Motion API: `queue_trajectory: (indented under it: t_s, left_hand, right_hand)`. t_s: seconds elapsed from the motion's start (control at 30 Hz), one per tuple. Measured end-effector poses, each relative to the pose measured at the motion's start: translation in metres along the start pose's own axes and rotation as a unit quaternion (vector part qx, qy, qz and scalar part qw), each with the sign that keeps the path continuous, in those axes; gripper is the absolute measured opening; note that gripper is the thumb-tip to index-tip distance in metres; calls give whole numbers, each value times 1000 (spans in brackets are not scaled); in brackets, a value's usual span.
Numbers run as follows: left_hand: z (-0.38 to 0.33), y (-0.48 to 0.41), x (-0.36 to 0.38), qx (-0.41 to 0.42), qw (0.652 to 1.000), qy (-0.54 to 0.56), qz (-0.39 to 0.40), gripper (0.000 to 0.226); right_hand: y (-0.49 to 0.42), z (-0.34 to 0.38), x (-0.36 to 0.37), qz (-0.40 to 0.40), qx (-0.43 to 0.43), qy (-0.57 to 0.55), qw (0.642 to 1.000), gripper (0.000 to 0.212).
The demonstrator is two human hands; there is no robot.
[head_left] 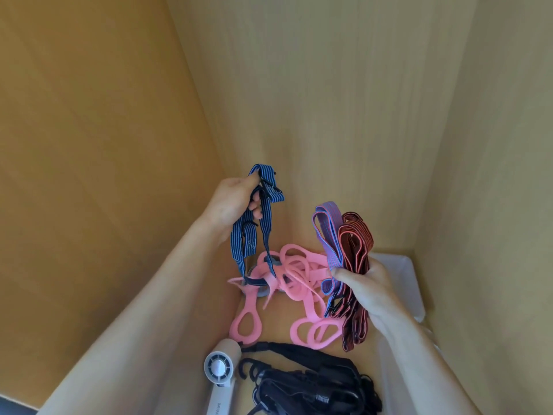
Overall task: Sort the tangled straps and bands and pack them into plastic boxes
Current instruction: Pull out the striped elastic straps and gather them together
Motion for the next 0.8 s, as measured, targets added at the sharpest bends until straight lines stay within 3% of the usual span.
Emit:
queue_trajectory:
  t_s: [0.23,0.5,0.8]
  left_hand:
    - [-38,6,1,35,998,-47,-4,57]
    - [-66,13,-1,8,989,24,144,21]
    - [-63,13,7,-6,983,52,175,27]
  right_hand:
    - [-3,26,6,25,-25,-75,997,34]
    - [-4,57,25,29,-62,-70,995,42]
    - [3,101,44,107,-101,-162,976,26]
Point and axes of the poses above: each hand's wrist, its own y-axis away from the middle knuckle, its own x-axis out of the palm, z = x × y, the point moved 4 cm from there along -y, towards the middle knuckle, and after that the axes turned 2 degrees about y, right-handed, at the moved point
